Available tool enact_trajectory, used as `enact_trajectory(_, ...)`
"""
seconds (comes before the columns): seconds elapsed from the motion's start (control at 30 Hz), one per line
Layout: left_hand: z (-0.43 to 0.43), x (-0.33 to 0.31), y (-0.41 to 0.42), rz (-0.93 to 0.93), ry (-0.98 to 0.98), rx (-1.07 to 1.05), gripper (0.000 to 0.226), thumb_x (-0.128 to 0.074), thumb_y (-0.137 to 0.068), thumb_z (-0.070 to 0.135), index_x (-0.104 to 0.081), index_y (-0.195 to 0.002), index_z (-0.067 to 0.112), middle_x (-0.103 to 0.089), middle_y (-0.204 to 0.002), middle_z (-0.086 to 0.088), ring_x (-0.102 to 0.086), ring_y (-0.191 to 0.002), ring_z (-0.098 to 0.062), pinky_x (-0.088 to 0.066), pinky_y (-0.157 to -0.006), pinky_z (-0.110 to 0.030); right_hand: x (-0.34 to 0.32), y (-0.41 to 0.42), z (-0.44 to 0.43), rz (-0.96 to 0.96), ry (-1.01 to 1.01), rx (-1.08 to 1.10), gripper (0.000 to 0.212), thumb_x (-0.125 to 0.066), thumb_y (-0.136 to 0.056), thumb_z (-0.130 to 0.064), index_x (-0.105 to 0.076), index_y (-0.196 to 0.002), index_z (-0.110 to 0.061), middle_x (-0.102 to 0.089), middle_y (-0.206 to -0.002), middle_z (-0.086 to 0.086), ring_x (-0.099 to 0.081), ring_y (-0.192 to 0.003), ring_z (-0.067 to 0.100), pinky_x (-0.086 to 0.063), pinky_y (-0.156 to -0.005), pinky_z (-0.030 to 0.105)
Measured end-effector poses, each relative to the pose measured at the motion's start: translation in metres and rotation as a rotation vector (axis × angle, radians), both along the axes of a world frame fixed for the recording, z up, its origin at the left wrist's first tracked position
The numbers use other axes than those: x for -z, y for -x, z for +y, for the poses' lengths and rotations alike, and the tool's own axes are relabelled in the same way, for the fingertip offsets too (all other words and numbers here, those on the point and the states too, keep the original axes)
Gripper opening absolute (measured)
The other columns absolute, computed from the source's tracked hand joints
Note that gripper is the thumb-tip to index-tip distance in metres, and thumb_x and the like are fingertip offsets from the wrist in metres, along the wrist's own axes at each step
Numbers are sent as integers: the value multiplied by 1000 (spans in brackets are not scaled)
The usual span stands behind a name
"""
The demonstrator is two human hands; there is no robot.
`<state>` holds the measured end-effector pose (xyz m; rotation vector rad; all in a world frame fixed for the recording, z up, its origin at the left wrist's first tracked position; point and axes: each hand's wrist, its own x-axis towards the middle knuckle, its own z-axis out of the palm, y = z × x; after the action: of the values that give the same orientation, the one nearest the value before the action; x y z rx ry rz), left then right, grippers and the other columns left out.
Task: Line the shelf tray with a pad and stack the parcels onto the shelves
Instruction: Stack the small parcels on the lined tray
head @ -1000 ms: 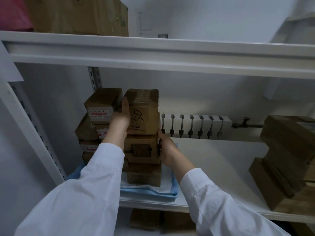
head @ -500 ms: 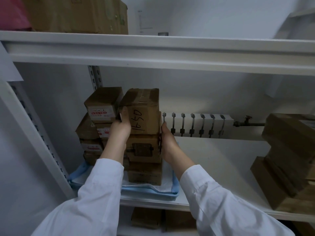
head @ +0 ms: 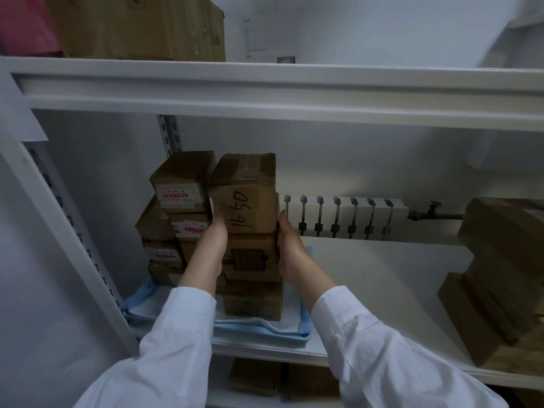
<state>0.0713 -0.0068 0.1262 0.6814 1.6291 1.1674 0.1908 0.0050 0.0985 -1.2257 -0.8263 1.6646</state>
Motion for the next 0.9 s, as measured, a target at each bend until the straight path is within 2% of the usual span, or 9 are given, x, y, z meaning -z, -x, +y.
enact_trajectory(0.17,3,5,0,-21,-16,-18,69,-34,-90,64,-39,-140,17,-48,-138,-14,-47,-125,-34,-38,-106,-51,-1,-2,-2,7,2,0,64,-23,-93,-64,-52,-129,-20,-60,-127,13,-55,-118,33,-40,-104,46)
enact_trajectory(0.4,1,8,-8,-45,-56,-31,69,-40,-87,62,-41,-140,18,-51,-135,-12,-49,-120,-35,-39,-104,-51,-14,-6,-12,-32,69,25,77,-25,-89,-69,-40,-141,-15,-53,-136,15,-51,-123,34,-37,-108,47)
enact_trajectory(0.5,-2,5,-14,-43,-77,-58,68,-42,-86,59,-41,-140,18,-50,-136,-12,-49,-120,-34,-40,-103,-50,-18,-16,-16,-45,64,17,73,-23,-93,-63,-33,-145,-13,-44,-144,13,-43,-132,31,-33,-111,41)
enact_trajectory(0.57,-5,3,-19,-31,-78,-95,73,-43,-81,61,-39,-141,18,-47,-137,-12,-48,-121,-35,-40,-103,-51,-22,-25,-23,-49,49,29,65,-23,-98,-53,-29,-146,-10,-38,-148,13,-36,-136,30,-30,-109,37)
enact_trajectory(0.63,-9,1,-23,-17,-74,-132,81,-44,-75,62,-38,-141,17,-46,-138,-12,-47,-121,-35,-40,-103,-52,-27,-34,-31,-46,42,28,61,-24,-100,-49,-31,-145,-9,-39,-148,14,-37,-136,31,-32,-108,37)
enact_trajectory(0.7,-16,-3,-31,53,-87,-165,80,-46,-79,60,-32,-145,16,-39,-143,-13,-40,-128,-36,-37,-105,-52,-32,-40,-36,-88,38,40,59,-25,-101,-47,-33,-144,-8,-39,-147,15,-37,-136,31,-31,-109,37)
enact_trajectory(0.8,-31,-14,-49,334,-116,-200,79,-50,-89,50,-15,-150,14,-12,-157,-12,-13,-143,-34,-23,-114,-51,-36,-52,-41,-141,20,59,55,-28,-101,-43,-34,-144,-9,-40,-147,14,-38,-134,31,-33,-107,37)
enact_trajectory(0.9,-51,-25,-77,501,-274,-214,82,-55,-89,43,-7,-151,17,3,-159,-9,3,-146,-32,-14,-117,-51,-39,-74,-51,-134,-14,83,51,-36,-100,-40,-35,-143,-11,-44,-143,12,-44,-129,29,-37,-102,38)
